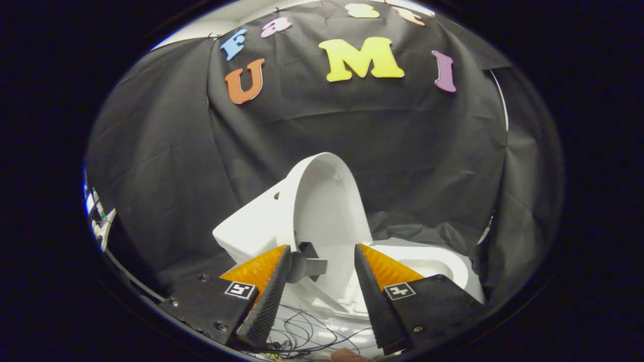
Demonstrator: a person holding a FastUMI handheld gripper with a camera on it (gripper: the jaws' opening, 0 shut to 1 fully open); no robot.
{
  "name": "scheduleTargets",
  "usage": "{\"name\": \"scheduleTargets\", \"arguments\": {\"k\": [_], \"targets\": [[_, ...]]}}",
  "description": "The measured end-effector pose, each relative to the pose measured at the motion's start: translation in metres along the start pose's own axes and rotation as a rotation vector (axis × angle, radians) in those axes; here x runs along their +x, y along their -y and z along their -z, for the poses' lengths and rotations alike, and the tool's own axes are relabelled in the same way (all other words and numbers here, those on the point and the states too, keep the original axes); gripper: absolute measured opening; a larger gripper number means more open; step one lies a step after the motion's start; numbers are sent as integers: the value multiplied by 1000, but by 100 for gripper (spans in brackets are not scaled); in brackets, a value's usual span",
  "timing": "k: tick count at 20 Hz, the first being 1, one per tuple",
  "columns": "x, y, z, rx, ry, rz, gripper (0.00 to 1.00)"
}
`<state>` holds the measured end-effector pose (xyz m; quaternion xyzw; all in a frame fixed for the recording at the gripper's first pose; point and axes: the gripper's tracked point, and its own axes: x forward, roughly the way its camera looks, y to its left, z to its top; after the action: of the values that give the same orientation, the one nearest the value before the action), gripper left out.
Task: Open the toilet lid.
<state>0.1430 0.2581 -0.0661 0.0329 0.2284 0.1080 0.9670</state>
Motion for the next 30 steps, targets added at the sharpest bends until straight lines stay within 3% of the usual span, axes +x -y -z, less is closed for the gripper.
{"name": "scheduleTargets", "arguments": {"k": [17, 18, 21, 30], "targets": [[-136, 138, -26, 74, 263, 201, 78], [-143, 143, -27, 71, 279, 209, 79], [-162, 156, -30, 67, 313, 232, 100], [-211, 192, -17, 56, 379, 287, 100]]}}
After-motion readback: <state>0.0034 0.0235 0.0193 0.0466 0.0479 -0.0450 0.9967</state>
